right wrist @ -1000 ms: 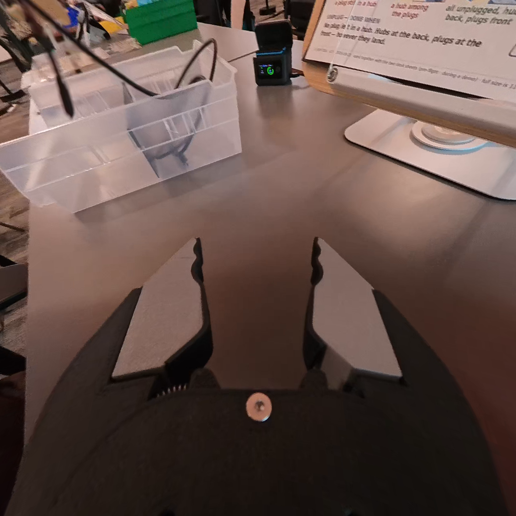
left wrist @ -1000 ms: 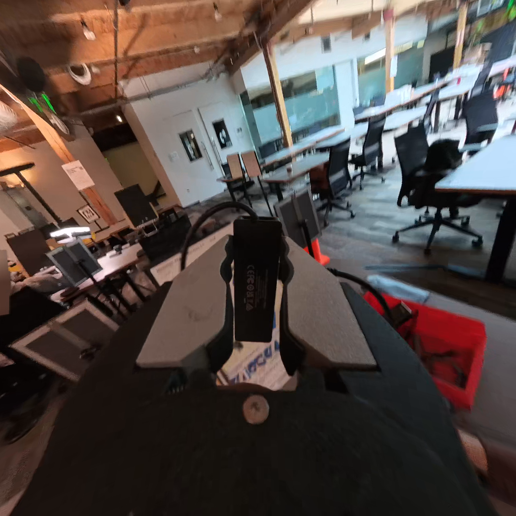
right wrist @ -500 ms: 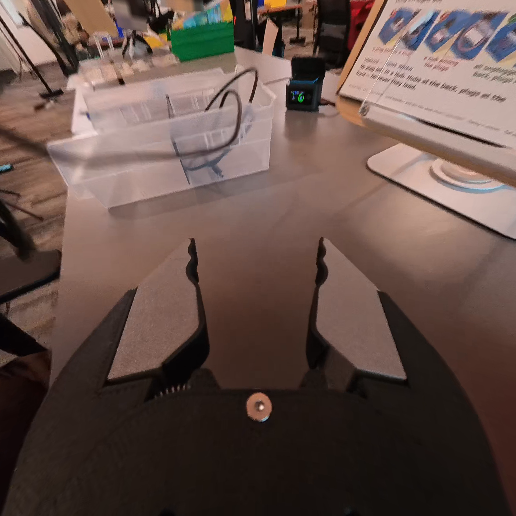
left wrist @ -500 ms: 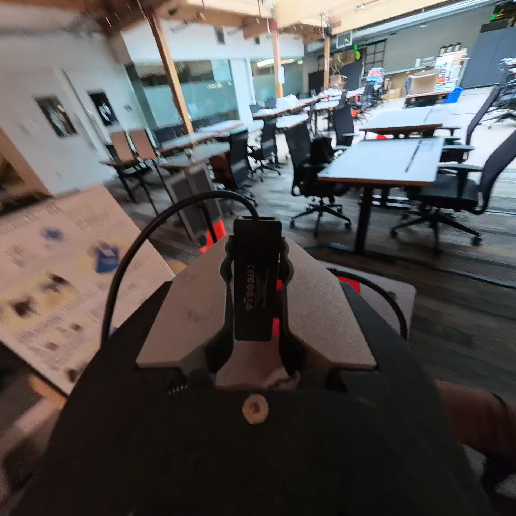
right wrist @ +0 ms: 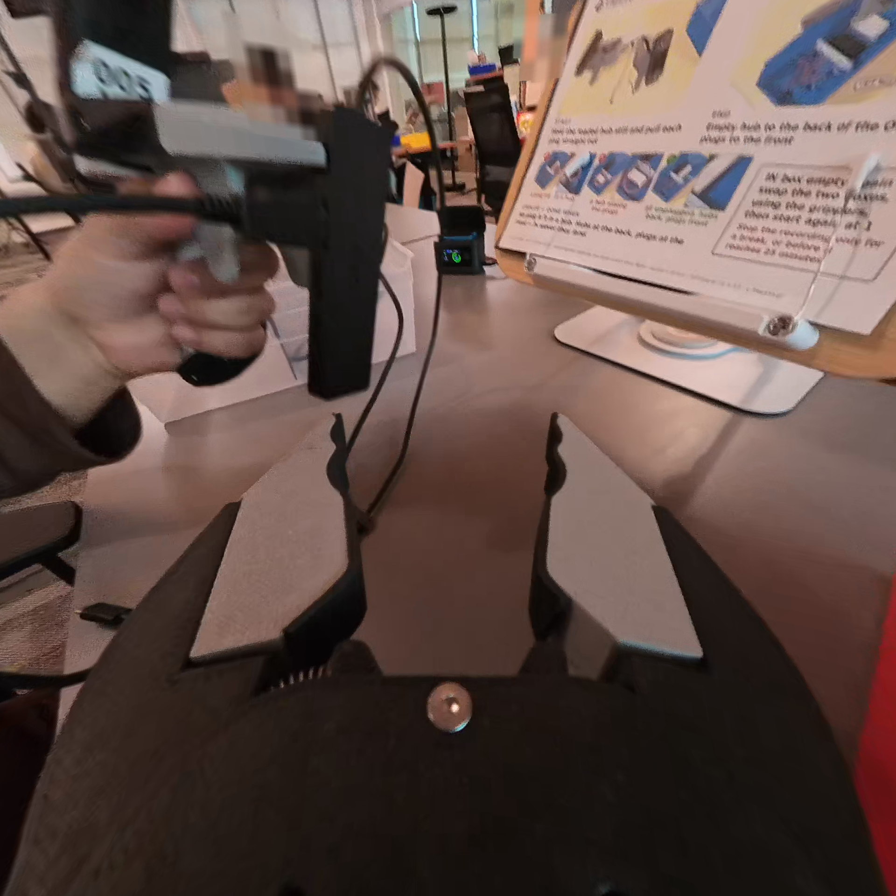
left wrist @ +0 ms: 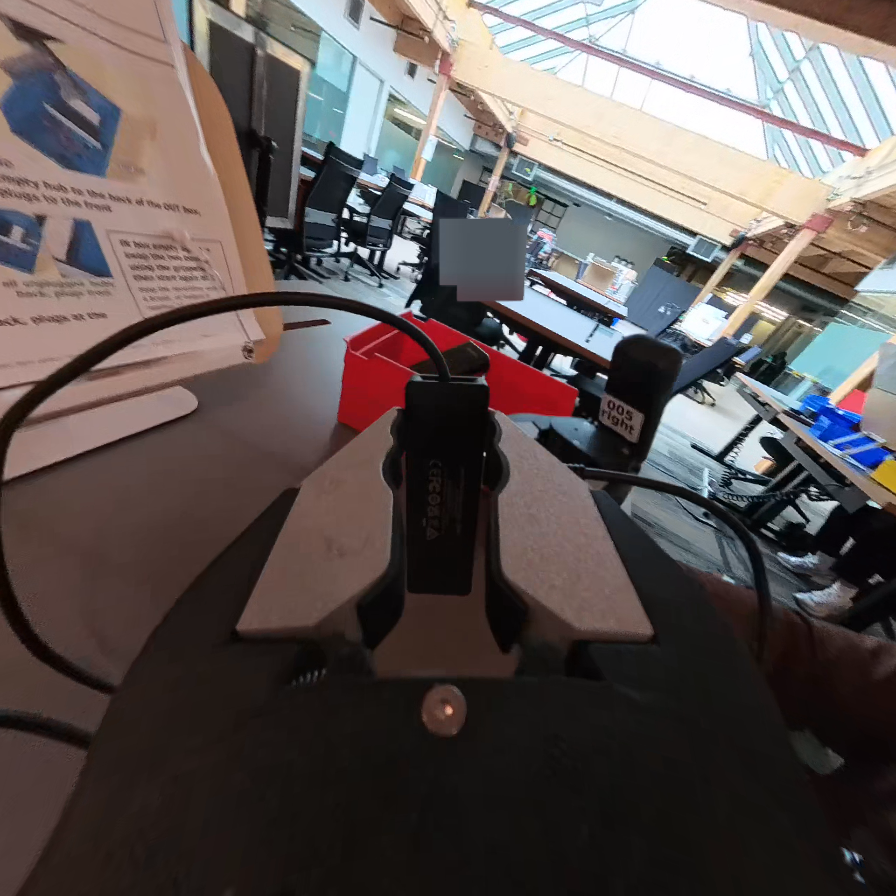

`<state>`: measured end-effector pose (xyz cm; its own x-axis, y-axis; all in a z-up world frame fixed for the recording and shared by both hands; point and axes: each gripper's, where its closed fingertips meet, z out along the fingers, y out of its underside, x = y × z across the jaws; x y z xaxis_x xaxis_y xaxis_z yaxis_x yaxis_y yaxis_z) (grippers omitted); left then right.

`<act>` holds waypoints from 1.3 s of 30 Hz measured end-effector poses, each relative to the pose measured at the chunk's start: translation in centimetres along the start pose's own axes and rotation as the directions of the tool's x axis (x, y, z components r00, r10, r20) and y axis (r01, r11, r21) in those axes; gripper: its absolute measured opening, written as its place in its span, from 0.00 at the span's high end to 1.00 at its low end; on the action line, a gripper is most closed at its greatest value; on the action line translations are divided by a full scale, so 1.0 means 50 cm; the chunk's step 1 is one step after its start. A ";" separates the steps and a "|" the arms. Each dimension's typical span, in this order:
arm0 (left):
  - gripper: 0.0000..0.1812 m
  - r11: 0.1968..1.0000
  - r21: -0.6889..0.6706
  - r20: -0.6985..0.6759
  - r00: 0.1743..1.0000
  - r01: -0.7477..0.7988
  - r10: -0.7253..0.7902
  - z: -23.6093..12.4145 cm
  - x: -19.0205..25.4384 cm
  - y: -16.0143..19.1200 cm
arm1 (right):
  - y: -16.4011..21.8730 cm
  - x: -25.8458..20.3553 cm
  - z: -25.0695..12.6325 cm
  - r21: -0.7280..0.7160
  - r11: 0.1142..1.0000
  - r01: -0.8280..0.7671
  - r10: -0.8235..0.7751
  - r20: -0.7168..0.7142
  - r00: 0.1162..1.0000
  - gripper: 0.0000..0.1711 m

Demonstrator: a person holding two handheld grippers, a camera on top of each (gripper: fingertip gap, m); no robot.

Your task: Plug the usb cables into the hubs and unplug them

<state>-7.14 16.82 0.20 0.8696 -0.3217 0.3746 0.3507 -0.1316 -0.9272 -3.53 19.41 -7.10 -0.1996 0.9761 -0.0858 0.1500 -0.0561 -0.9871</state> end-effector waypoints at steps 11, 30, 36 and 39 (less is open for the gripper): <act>0.83 0.979 -0.186 -0.085 0.994 -0.080 0.065 0.055 0.023 0.109 | 0.020 -0.090 0.049 -0.041 0.999 0.009 -0.001 0.185 0.983 0.65; 0.64 0.674 -0.390 0.126 0.689 -0.627 0.714 0.035 -0.009 0.199 | -0.023 -0.002 0.041 0.116 0.851 -0.512 0.488 0.184 0.853 0.84; 0.83 0.335 -0.442 0.280 0.227 -0.832 0.933 0.015 -0.032 0.142 | -0.056 -0.049 0.063 0.157 0.781 -0.604 0.531 0.342 0.775 0.84; 0.89 0.347 -0.372 0.297 0.244 -0.861 0.923 -0.004 -0.014 0.124 | -0.061 -0.064 0.054 0.152 0.826 -0.543 0.470 0.348 0.811 0.83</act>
<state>-5.66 16.07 -5.82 0.6389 0.0784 -0.7653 -0.7563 -0.1179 -0.6435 -5.99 15.91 -4.17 -0.4289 0.6924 -0.5802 0.0849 -0.6086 -0.7889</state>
